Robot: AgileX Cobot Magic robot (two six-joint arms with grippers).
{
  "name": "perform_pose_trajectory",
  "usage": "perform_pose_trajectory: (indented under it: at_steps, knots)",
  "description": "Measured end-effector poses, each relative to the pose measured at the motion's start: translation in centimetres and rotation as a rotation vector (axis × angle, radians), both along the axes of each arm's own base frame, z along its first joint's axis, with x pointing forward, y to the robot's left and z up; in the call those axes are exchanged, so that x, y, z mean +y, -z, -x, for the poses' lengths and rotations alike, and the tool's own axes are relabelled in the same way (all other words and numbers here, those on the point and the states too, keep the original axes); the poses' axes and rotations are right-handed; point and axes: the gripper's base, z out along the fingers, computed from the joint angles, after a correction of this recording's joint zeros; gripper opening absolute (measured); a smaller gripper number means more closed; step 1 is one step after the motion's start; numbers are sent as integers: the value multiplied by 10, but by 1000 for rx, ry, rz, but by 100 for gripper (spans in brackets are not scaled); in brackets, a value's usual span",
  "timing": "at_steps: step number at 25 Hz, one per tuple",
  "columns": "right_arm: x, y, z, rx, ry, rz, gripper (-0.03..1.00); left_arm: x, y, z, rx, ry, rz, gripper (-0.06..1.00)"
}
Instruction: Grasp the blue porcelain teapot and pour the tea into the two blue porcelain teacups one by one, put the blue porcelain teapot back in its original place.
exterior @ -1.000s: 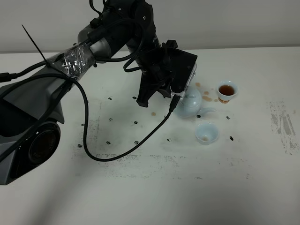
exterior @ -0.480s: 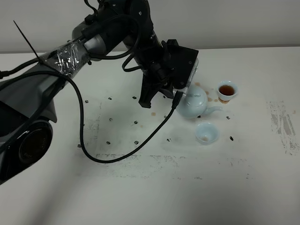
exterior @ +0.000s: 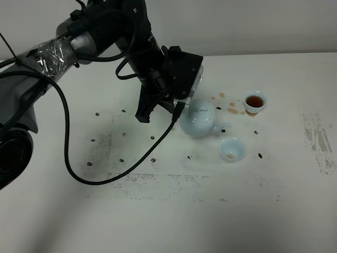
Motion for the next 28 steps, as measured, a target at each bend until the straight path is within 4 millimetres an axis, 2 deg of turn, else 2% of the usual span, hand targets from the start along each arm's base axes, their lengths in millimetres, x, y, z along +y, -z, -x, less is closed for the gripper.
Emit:
perform_pose_trajectory:
  at_steps: [5,12,17,28]
  knots:
    - [0,0,0,0,0,0,58,0,2,-1,-8,19,-7,0]
    - [0,0,0,0,0,0,58,-4,23,-2,-3,59,-68,0]
    - [0,0,0,0,0,0,58,-9,23,1,-27,105,-69,0]
    - [0,0,0,0,0,0,58,-9,34,-5,-67,84,-119,0]
